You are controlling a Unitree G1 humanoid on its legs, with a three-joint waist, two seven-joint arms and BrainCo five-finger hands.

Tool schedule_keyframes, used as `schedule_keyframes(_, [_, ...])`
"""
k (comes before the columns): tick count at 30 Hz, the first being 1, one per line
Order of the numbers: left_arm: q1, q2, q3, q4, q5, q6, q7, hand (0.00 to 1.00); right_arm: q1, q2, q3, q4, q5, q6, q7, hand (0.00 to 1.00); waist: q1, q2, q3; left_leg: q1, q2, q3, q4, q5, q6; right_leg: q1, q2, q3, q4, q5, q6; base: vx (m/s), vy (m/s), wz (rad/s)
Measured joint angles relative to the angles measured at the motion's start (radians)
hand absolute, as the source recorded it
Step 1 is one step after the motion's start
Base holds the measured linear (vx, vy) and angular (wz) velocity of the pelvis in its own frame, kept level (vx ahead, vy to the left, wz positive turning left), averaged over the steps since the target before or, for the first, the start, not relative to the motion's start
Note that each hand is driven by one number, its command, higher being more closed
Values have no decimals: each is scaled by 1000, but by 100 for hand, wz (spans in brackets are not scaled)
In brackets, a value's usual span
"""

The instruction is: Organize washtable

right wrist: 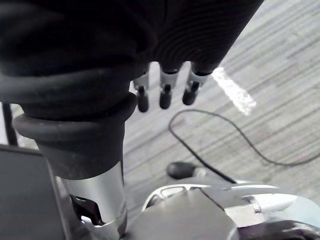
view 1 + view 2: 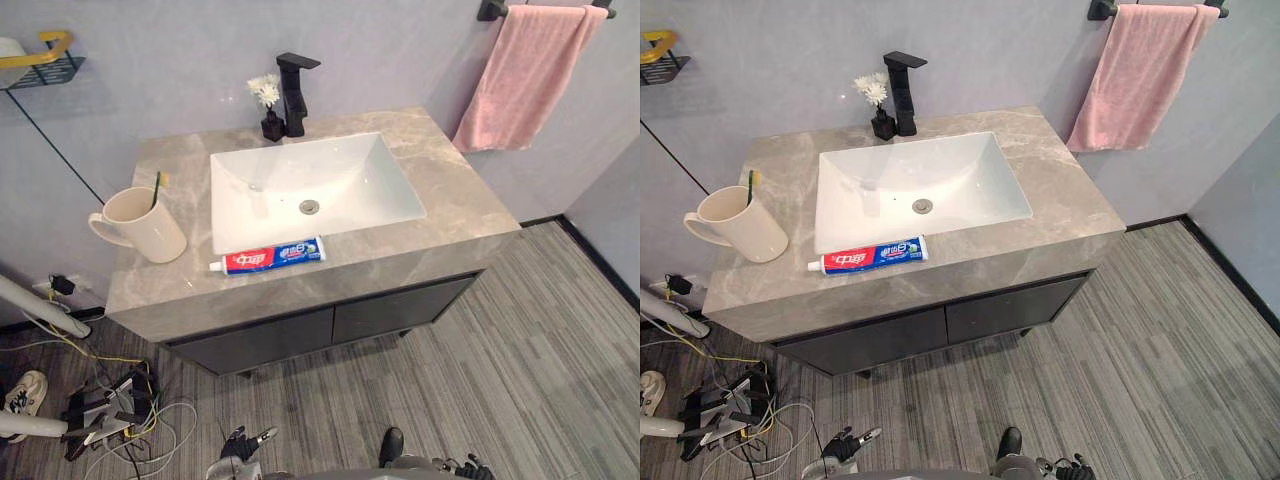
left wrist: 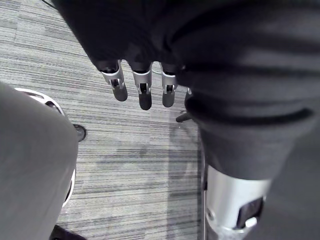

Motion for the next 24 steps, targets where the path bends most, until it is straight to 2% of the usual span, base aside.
schedule_keyframes(2, [0,-1,0,2,-10,0,0,0,0,0,2,0,0,-1,0,0,0,2,0,0,0,-4,-4,0,0,1,0,-4,0,1,2,3,14,7])
schedule_keyframes(3, [-4,-7,31,11,-36,-1,-20,0,-27,-10,12,20,2,-2,39,0,-23,15,38,20,0,-27,-16,-2,3,17,3,12,0,-1,7,0,0,0])
schedule_keyframes(9, [-4,-7,31,11,-45,-1,-19,0,-27,-15,12,21,12,-3,39,0,-23,15,38,16,0,-29,-15,-2,3,16,2,9,0,-1,7,0,0,1])
schedule_keyframes(13, [1,-7,31,12,-109,-15,-11,0,-20,-15,-2,24,96,-21,33,0,-22,16,38,-8,-2,-41,-12,-1,3,-1,-1,-1,0,-1,8,-4,-3,8])
schedule_keyframes(19, [4,-10,28,33,-265,-43,25,0,2,15,-79,32,278,-44,-7,0,-21,21,39,-18,-3,-54,-16,-1,2,-3,-4,-12,0,-7,16,4,1,6])
schedule_keyframes(24, [7,-9,20,41,-306,-57,31,0,2,26,-110,56,318,-60,-12,0,-21,21,39,-16,-4,-54,-16,-1,2,-2,-4,-9,0,-6,16,0,0,0])
